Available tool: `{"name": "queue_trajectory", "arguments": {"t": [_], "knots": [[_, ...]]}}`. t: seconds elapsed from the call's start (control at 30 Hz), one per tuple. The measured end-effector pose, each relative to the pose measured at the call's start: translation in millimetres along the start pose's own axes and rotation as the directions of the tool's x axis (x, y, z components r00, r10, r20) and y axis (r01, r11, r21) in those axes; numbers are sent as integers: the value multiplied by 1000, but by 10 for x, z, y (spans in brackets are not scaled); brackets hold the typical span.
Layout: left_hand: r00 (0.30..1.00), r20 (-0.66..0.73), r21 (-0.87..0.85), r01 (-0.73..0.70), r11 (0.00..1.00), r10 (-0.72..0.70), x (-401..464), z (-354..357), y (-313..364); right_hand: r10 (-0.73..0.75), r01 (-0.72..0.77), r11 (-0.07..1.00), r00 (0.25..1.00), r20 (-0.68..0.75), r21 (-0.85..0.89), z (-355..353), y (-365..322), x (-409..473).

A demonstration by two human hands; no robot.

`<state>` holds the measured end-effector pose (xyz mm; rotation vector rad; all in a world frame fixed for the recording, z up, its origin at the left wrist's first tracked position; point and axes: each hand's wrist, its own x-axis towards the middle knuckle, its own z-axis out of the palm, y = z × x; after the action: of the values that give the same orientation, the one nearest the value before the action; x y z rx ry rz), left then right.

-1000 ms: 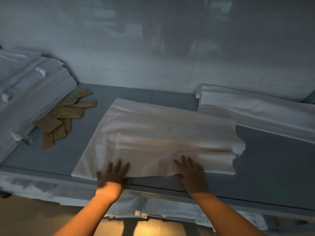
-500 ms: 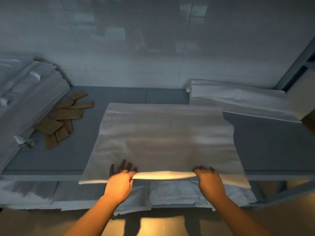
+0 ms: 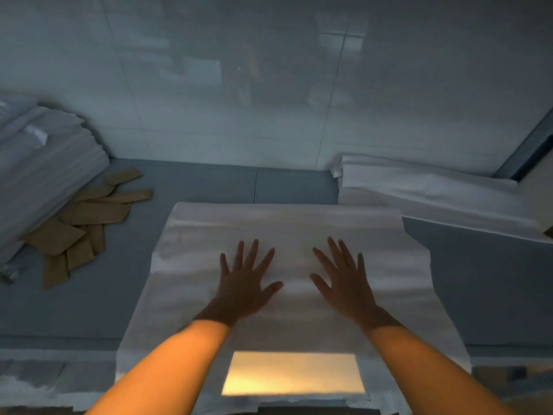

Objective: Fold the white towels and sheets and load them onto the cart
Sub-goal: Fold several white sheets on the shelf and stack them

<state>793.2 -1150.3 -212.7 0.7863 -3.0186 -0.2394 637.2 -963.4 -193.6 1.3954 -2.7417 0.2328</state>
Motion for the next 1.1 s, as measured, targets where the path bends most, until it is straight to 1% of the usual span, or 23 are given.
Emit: {"name": "queue_trajectory", "arguments": {"t": [0.07, 0.13, 0.17, 0.27, 0.43, 0.5, 0.57, 0.6, 0.63, 0.7, 0.77, 0.83, 0.9, 0.97, 1.03, 1.1], "knots": [[999, 7, 17, 53, 998, -53, 322, 129, -20, 36, -27, 993, 997, 73, -114, 150, 25, 388], [995, -6, 43, 99, 994, -99, 469, 254, -55, 86, -68, 987, 989, 121, -147, 319, 66, 564], [994, -37, 65, 107, 992, -105, 476, 318, -65, 96, -77, 984, 988, 118, -159, 402, 67, 569], [991, -104, 75, 94, 993, -86, 387, 411, -73, 97, -93, 983, 995, 22, -160, 561, 18, 470], [989, -130, 74, 79, 994, -69, 85, 310, -29, 95, -101, 992, 993, -75, -75, 524, -165, 243], [981, -187, 55, 55, 997, -44, -6, 241, 27, 85, -92, 994, 990, -116, -64, 495, -229, 132], [965, -260, 51, 39, 998, -24, 78, 123, 13, 34, -47, 996, 988, -153, -82, 389, -194, 166], [969, -245, 27, 50, 998, -42, 179, 55, -27, 19, -30, 995, 992, -128, -91, 309, -130, 263], [980, -192, 19, 60, 998, -55, 297, 11, -85, 12, -21, 995, 996, -84, -102, 238, -40, 398], [998, -57, 29, 24, 999, -23, 542, 27, -214, 25, -22, 996, 999, 41, -90, 168, 183, 742], [999, 28, 81, -18, 997, 16, 712, 111, -272, 45, -32, 996, 986, 163, -77, 151, 352, 1118], [999, 28, 120, -46, 992, 43, 792, 215, -287, 46, -21, 996, 960, 276, -92, 162, 445, 1444], [997, 10, 122, -73, 990, 72, 798, 278, -298, 39, -5, 996, 933, 359, -94, 169, 511, 1675], [997, -3, 122, -82, 989, 83, 823, 281, -343, -3, 8, 1000, 915, 405, -12, 139, 535, 1837], [999, 0, 128, -45, 991, 45, 959, 172, -420, -68, 59, 998, 898, 434, 34, 62, 531, 1950], [1000, 16, 148, 15, 989, -17, 1173, 5, -538, -81, 94, 996, 866, 493, -3, -39, 552, 2030]]}}
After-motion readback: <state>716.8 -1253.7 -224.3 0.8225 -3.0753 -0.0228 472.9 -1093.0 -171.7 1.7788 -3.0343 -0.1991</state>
